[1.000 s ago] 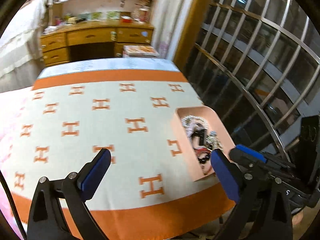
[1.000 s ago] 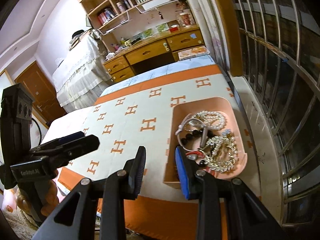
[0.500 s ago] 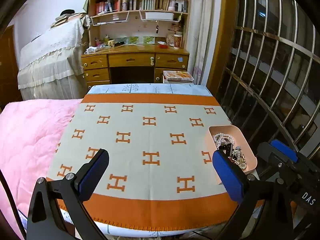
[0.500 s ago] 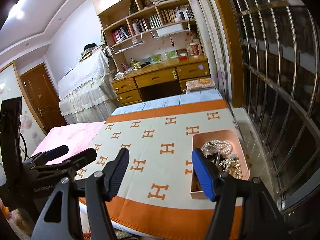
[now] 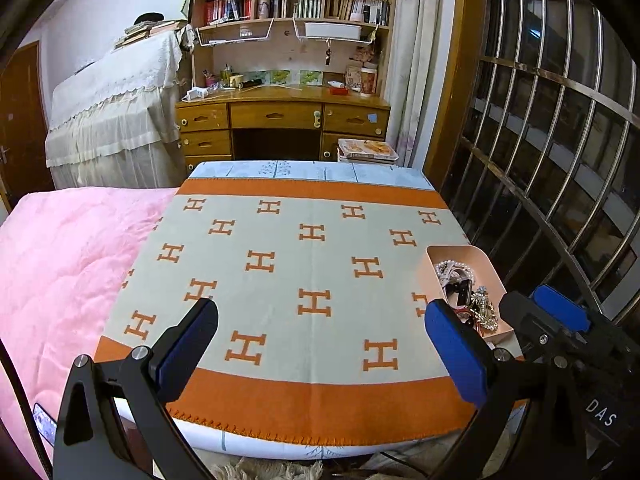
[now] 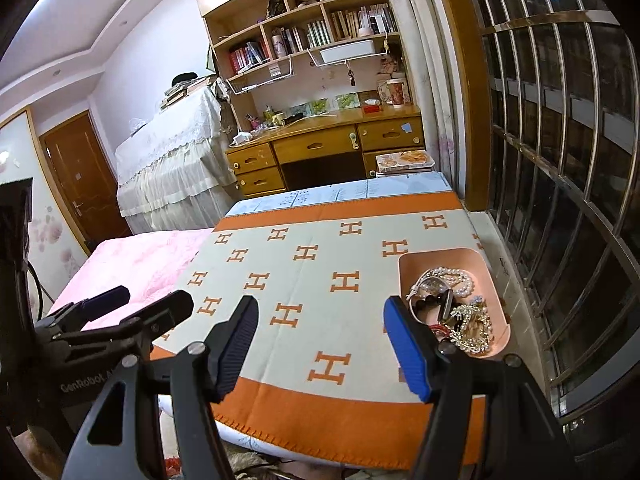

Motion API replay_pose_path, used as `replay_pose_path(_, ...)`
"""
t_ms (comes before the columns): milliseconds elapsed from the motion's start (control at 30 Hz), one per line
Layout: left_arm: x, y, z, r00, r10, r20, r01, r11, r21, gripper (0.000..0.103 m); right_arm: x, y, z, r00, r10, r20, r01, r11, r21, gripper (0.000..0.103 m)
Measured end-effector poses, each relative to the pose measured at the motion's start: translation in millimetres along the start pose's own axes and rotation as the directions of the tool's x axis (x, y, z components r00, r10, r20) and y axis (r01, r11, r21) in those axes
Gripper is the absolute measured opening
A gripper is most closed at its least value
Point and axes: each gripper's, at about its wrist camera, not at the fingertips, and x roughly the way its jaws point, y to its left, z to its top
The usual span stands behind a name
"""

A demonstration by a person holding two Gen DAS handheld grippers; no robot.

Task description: Organize jewelry

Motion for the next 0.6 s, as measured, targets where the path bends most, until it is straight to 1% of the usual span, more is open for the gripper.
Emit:
replay_pose_path(333, 0.9, -0.4, -1.8, 1.000, 0.018, -0.003, -0.018, 1.000, 0.005, 0.102, 0.2, 1.4, -1.6, 1.000, -0.021, -0.003, 0.021, 1.000, 0.014, 0.066)
replay_pose_path(600, 1.7, 0.8, 0.3, 1.000, 0.030, 0.000, -0.030, 0.999, 0.015, 0.102, 3.1, 1.0, -3.8, 1.000, -0.016, -0.010, 0.016, 1.000, 0.015, 0.066)
